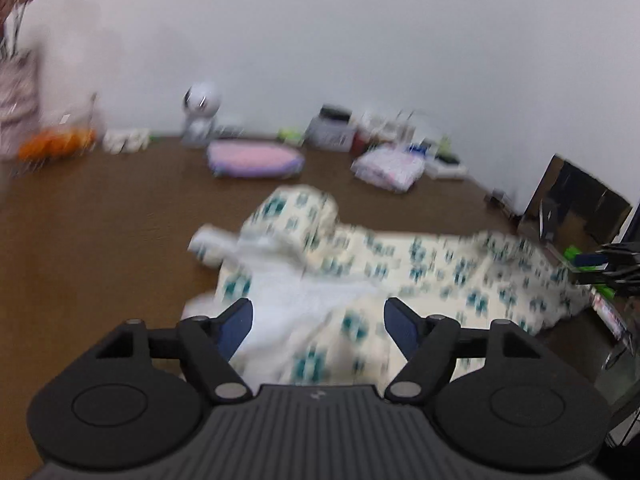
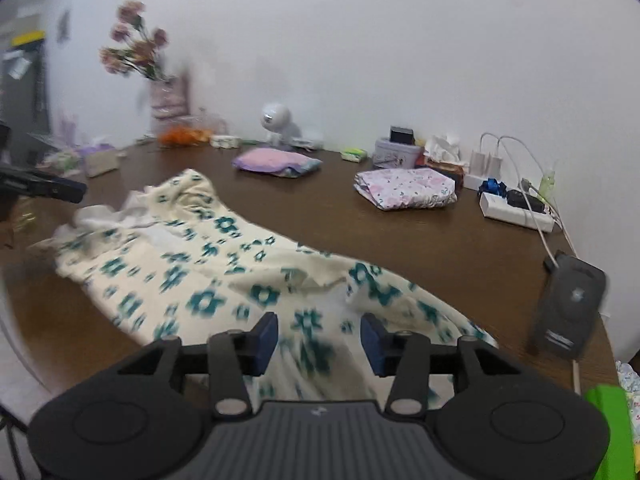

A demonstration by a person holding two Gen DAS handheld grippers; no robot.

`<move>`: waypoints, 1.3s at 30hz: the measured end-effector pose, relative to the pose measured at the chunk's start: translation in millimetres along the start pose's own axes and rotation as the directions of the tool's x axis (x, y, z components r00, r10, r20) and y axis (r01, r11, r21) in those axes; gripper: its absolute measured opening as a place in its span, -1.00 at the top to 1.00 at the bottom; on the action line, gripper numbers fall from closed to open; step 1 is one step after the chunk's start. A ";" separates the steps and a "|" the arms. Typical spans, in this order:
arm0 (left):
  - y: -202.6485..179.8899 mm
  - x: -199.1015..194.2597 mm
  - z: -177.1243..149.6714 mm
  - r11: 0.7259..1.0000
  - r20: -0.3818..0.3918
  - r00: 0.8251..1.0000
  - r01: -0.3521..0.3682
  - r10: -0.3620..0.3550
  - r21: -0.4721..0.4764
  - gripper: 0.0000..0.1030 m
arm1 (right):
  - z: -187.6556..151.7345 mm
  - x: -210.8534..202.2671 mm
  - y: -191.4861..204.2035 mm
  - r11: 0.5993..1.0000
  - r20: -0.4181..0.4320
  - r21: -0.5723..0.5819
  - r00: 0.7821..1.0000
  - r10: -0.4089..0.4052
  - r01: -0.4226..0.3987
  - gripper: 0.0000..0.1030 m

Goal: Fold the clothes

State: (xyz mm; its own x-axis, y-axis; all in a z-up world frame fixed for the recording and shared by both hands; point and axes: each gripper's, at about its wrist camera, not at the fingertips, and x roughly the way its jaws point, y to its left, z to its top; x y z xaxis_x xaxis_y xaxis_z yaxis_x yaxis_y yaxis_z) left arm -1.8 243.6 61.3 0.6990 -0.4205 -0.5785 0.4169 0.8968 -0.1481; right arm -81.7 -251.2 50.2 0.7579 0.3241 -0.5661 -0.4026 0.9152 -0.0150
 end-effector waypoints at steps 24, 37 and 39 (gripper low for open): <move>12.0 -28.1 -49.4 0.988 -0.047 0.994 -0.106 0.102 -0.116 0.67 | -47.6 19.1 30.7 0.943 -0.102 0.066 0.942 -0.318 0.326 0.68; -37.3 33.5 -11.5 0.984 -0.073 0.987 -0.152 0.146 -0.091 -0.22 | -16.6 35.8 66.5 0.998 0.070 0.052 0.997 -0.042 0.039 0.38; -36.3 40.4 -13.6 0.978 -0.092 0.983 -0.167 0.156 -0.127 -0.15 | -12.0 43.6 62.8 0.996 0.051 0.079 0.998 -0.045 0.040 0.37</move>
State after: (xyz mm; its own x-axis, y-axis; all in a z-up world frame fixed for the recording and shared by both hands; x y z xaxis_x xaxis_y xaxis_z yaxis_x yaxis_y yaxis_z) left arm 3.3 195.9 32.4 0.6990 -0.2605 -0.6659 0.2165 0.9647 -0.1502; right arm -80.1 -182.5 14.7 0.8002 0.2948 -0.5223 -0.3301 0.9436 0.0269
